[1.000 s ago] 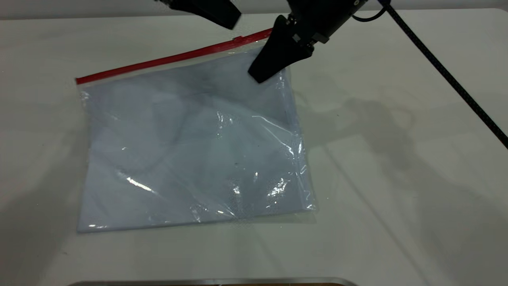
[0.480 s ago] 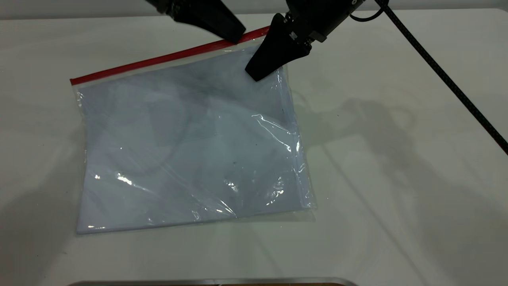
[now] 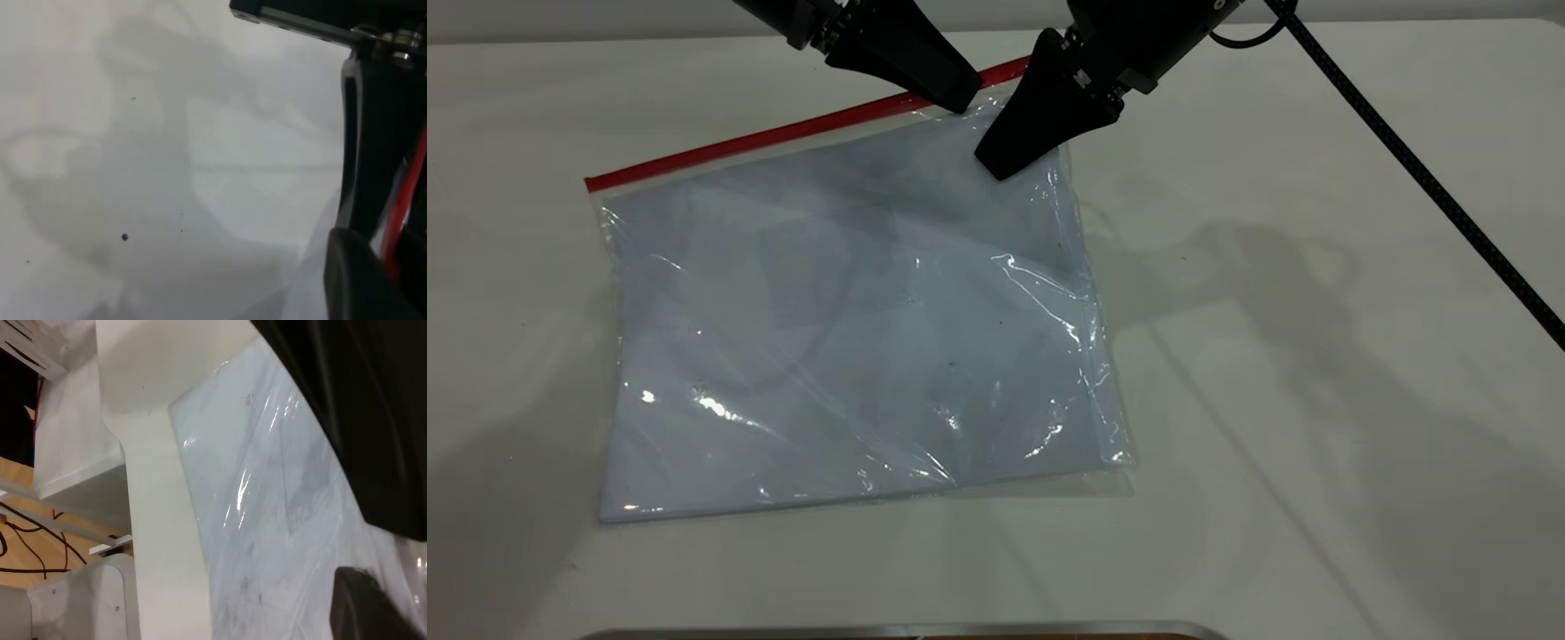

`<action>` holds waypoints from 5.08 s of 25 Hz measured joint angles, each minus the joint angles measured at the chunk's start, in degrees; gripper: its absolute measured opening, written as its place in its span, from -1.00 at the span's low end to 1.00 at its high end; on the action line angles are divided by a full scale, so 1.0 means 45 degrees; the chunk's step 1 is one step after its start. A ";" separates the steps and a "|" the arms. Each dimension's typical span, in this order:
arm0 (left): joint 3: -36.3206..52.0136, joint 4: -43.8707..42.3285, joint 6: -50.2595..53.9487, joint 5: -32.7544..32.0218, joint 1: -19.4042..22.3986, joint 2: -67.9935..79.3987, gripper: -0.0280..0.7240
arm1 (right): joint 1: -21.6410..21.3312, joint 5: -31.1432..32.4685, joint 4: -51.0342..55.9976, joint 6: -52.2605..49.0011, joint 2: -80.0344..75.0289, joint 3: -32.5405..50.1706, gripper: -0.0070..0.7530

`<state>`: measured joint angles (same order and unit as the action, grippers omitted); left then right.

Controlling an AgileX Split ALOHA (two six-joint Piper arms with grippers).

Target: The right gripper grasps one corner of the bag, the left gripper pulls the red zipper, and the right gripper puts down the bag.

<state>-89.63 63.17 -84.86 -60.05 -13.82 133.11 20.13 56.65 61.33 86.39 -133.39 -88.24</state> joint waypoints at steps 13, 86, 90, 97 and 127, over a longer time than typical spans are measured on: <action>-0.0049 0.0290 -0.0108 -0.0065 0.0289 0.0000 -0.78 | -0.0834 0.0625 0.0538 0.0534 0.0208 0.0011 -0.89; 0.0046 -0.4969 1.1254 -0.1523 0.1627 -1.0493 0.39 | -0.3053 -0.2813 -1.0856 -1.5773 -0.0856 0.0131 -0.03; 0.0585 -0.7021 1.2764 -0.1523 0.0434 -1.2436 0.39 | -0.3038 -0.0342 -1.0618 -1.6096 0.0143 0.0131 -0.03; 0.2970 -1.0085 1.5940 -0.1523 -0.0255 -1.6114 0.39 | -0.2625 0.2437 -0.9402 -1.4753 0.2011 0.0131 -0.03; 1.3258 -1.3268 1.8211 -0.1464 -0.0269 -2.7301 0.39 | -0.0268 0.2192 -1.0277 -1.5863 2.2727 1.2437 -0.28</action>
<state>-29.97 3.46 -2.91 -66.64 -15.03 10.25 18.92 66.51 15.08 15.01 -31.12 -32.27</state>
